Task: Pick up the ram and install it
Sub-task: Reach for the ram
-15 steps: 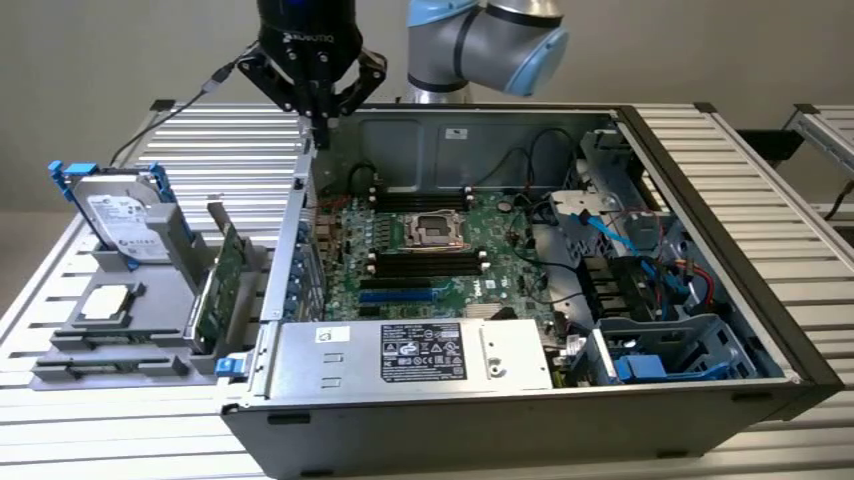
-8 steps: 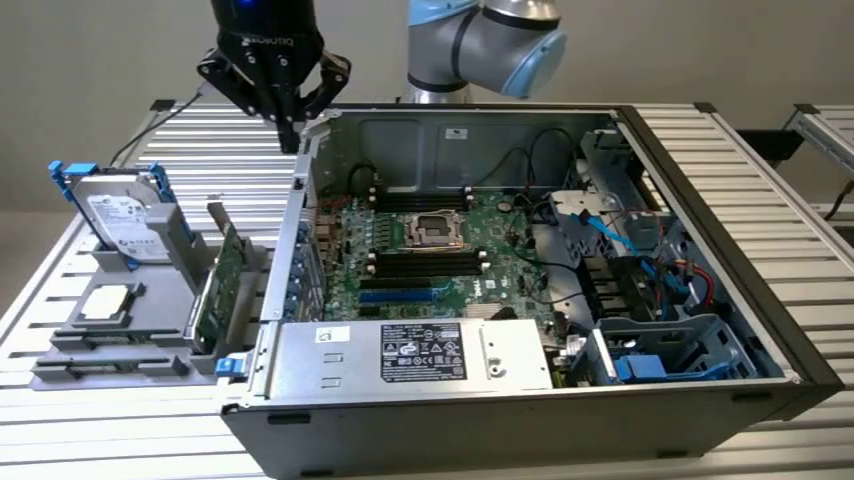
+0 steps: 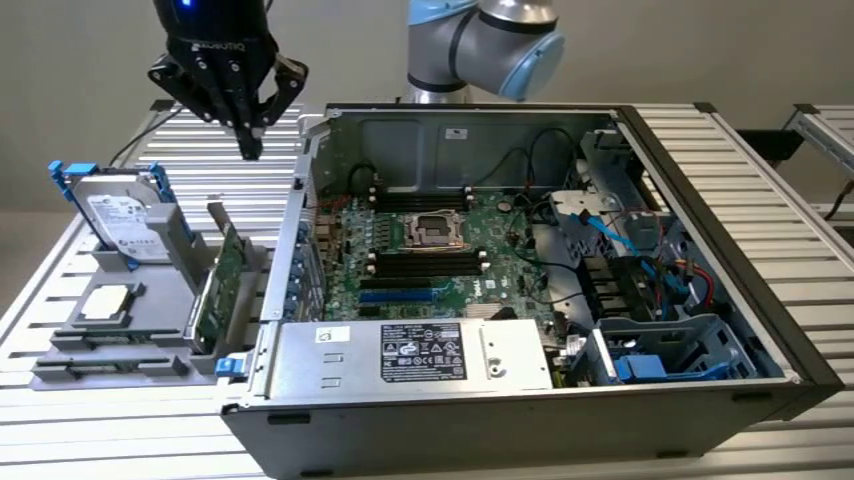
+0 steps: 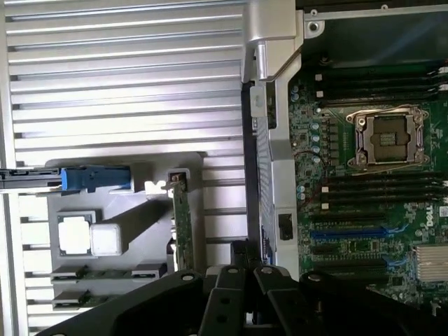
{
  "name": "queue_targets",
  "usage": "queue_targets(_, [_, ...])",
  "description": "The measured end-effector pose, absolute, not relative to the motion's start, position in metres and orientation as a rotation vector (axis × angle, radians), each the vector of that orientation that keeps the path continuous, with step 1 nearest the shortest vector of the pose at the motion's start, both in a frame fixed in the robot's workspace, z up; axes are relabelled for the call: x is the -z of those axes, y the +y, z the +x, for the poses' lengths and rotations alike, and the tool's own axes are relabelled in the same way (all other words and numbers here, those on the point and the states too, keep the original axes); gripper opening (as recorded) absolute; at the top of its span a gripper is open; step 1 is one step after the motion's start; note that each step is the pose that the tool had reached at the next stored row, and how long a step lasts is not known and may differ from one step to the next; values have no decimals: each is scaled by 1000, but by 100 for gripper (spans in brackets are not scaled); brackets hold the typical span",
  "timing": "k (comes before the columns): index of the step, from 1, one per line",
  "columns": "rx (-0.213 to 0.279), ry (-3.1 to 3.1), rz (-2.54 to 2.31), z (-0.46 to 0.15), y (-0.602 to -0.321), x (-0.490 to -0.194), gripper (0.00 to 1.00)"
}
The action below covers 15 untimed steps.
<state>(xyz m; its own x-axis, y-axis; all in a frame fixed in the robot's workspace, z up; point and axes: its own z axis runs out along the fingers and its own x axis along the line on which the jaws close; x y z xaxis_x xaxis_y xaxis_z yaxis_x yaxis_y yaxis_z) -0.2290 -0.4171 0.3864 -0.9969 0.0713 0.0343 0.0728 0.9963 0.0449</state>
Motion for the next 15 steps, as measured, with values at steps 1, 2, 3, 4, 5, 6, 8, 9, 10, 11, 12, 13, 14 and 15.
queue_targets(1, [72, -3106, -112, -233, -418, -386, 11])
queue_targets(2, [72, -3106, -112, -238, -420, -386, 11])
queue_targets(3, [72, -3106, -112, -243, -421, -386, 11])
queue_targets(4, [72, -3106, -112, -247, -422, -386, 11])
queue_targets(5, [72, -3106, -112, -252, -424, -386, 11])
queue_targets(6, [72, -3106, -112, -256, -425, -386, 11])
queue_targets(8, [72, -3106, -112, -265, -429, -386, 11])
queue_targets(9, [72, -3106, -112, -270, -431, -386, 11])
queue_targets(10, [72, -3106, -112, -274, -432, -386, 11])
queue_targets(11, [72, -3106, -112, -279, -434, -386, 11])
queue_targets(12, [72, -3106, -112, -283, -436, -386, 11])
queue_targets(13, [72, -3106, -112, -288, -438, -386, 11])
queue_targets(14, [72, -3106, -112, -293, -439, -386, 11])
queue_targets(15, [72, -3106, -112, -297, -441, -386, 11])
